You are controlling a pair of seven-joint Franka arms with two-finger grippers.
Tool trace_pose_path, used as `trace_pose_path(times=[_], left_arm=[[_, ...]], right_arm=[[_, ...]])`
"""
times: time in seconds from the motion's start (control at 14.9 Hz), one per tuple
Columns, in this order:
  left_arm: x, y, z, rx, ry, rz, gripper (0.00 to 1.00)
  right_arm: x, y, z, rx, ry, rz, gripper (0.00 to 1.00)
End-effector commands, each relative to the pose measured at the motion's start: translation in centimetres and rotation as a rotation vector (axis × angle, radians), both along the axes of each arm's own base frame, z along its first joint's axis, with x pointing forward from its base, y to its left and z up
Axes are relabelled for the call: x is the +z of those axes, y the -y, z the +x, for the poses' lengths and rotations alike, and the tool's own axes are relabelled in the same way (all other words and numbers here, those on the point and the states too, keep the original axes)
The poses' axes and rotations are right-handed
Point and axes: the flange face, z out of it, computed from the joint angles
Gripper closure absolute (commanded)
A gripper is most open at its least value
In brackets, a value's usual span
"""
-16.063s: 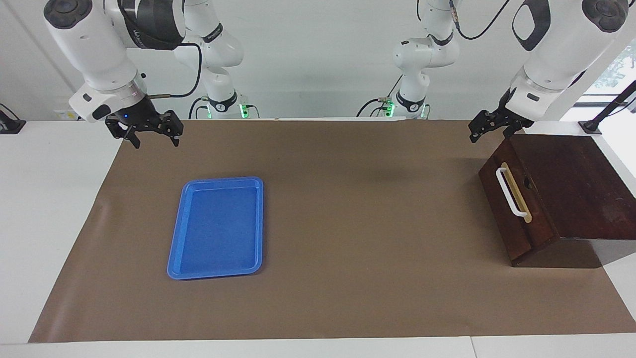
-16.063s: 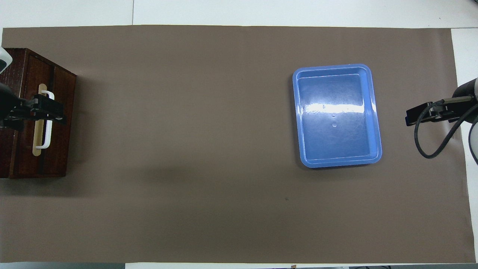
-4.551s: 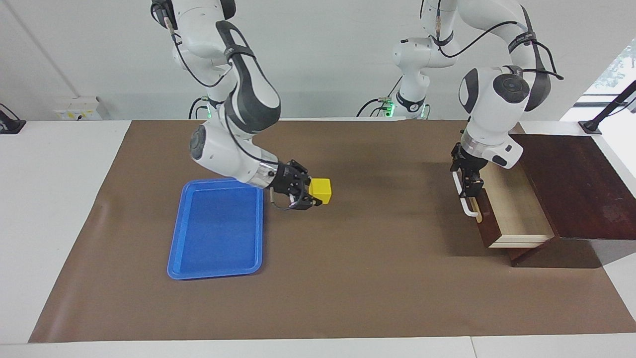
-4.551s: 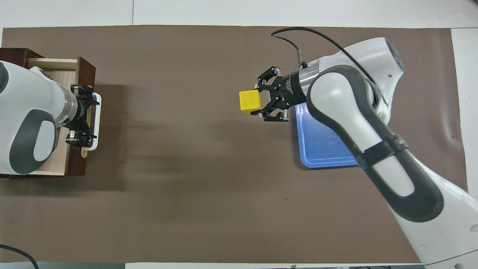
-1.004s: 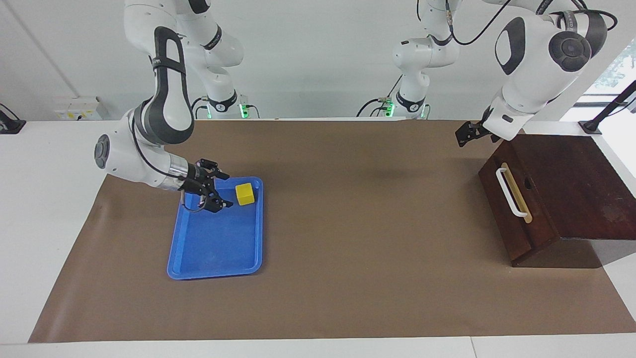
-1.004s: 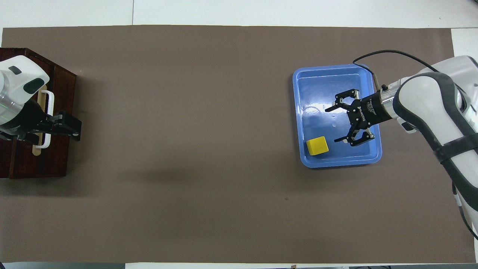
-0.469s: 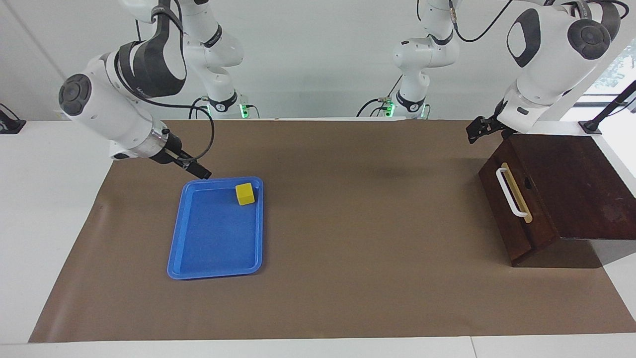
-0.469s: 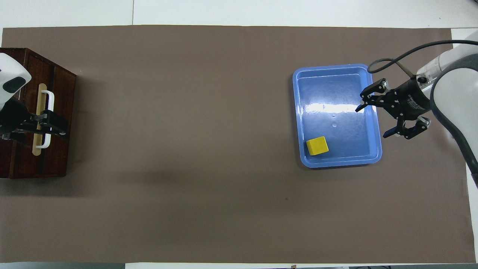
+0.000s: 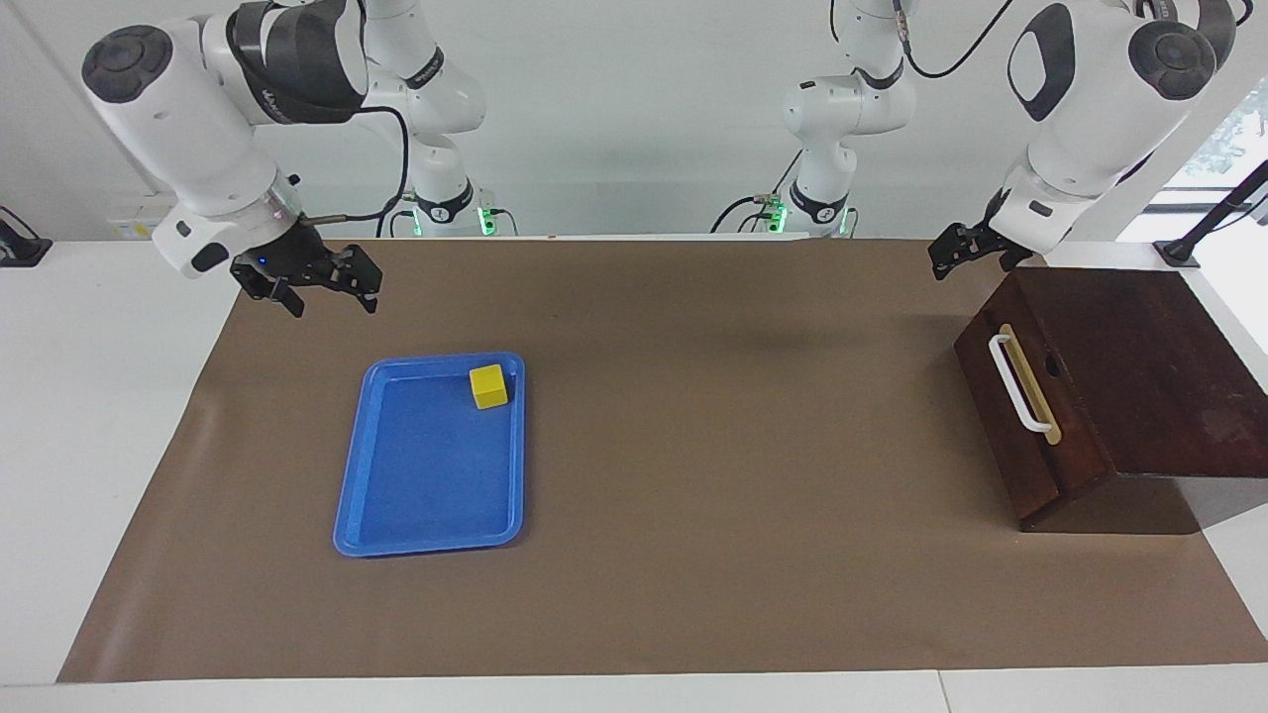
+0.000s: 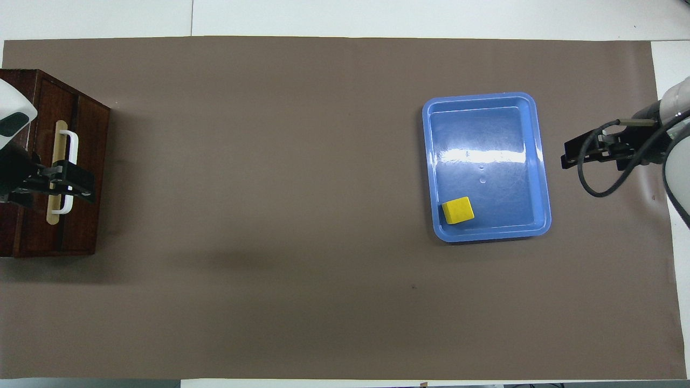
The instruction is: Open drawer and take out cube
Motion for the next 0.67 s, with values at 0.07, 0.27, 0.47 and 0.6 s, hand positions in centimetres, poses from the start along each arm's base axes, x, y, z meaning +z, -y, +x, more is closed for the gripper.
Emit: trace_pose_path(times=[0.07, 0.27, 0.47, 0.6], left_arm=[[0.2, 0.2, -0.6, -0.014, 0.004, -0.012, 0.0], [0.4, 0.6, -0.2, -0.005, 0.034, -0.06, 0.0], [0.5, 0.8, 0.7, -0.01, 0.092, -0.066, 0.0], [0.5, 0.8, 0.7, -0.01, 0.095, -0.068, 0.0]], right_arm=[[2.7, 0.3, -1.9, 0.09, 0.029, -0.071, 0.0], [2.1, 0.7, -2.2, 0.093, 0.031, -0.099, 0.0], [1.1, 2.2, -2.8, 0.049, -0.013, -0.047, 0.0], [0.9, 2.2, -2.9, 0.046, -0.027, -0.038, 0.0]])
